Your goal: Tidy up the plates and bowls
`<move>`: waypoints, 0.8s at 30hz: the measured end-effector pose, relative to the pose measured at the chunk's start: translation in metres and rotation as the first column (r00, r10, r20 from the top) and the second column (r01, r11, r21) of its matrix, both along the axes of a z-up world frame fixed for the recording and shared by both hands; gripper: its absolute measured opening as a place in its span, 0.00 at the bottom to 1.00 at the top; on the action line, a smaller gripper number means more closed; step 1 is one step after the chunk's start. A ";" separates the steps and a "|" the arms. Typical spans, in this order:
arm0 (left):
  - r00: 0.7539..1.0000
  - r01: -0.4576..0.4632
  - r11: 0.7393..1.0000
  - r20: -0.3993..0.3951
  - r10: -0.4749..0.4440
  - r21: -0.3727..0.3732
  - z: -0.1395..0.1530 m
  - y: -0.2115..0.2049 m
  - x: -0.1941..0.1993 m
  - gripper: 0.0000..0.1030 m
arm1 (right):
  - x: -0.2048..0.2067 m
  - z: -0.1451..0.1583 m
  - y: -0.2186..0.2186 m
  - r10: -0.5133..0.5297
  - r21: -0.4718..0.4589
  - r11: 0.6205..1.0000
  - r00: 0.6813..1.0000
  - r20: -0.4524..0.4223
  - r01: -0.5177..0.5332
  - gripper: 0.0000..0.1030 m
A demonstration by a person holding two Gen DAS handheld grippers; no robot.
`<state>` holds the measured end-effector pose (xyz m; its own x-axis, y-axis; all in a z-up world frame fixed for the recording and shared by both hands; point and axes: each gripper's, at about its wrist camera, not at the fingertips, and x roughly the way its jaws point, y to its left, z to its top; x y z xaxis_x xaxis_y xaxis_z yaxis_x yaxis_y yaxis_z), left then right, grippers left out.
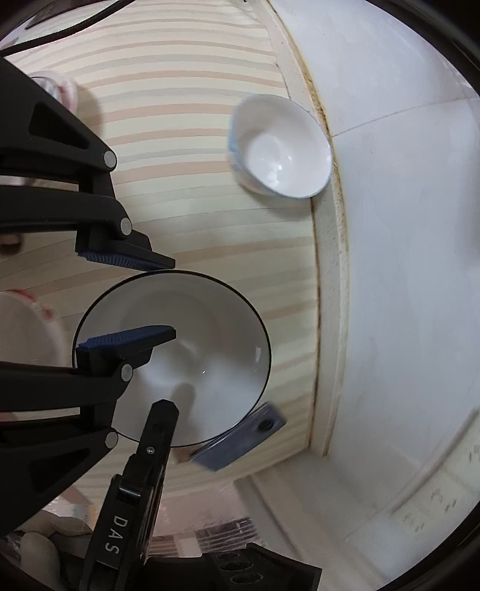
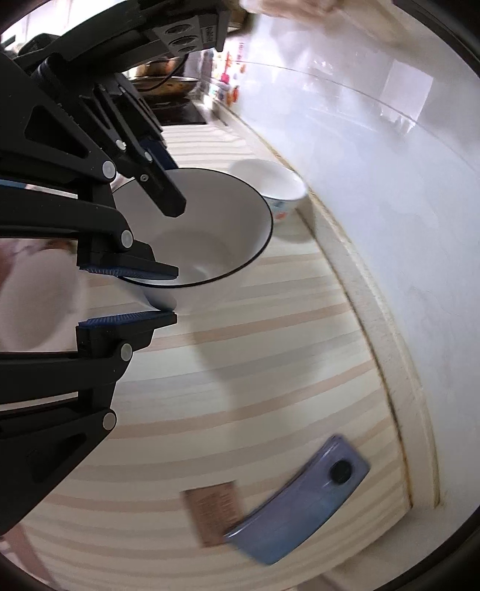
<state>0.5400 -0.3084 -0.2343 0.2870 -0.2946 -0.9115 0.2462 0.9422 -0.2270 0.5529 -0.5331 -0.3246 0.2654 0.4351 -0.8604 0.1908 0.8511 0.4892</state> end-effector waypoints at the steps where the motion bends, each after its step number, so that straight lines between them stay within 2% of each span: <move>1: 1.000 0.009 1.000 0.001 -0.009 -0.002 0.001 -0.001 -0.007 0.27 | -0.009 0.002 0.001 0.001 -0.005 1.000 1.000 0.000 -0.001 0.18; 12: 0.996 0.081 0.997 -0.043 -0.080 0.007 -0.005 0.003 -0.082 0.27 | -0.103 -0.004 0.018 0.024 -0.041 0.999 0.998 -0.050 -0.026 0.18; 16: 0.993 0.094 0.995 -0.066 -0.094 0.009 -0.011 0.004 -0.096 0.27 | -0.121 -0.013 0.023 0.019 -0.041 0.999 0.998 -0.066 -0.021 0.18; 24: 0.988 0.127 0.991 -0.093 -0.123 0.034 -0.024 -0.004 -0.109 0.27 | -0.132 -0.030 0.022 0.012 -0.044 0.999 0.995 -0.102 -0.017 0.18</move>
<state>0.4313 -0.3122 -0.2580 0.1660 -0.2858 -0.9438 0.3429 0.9141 -0.2165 0.4210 -0.5112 -0.3541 0.1699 0.3988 -0.9012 0.2251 0.8746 0.4294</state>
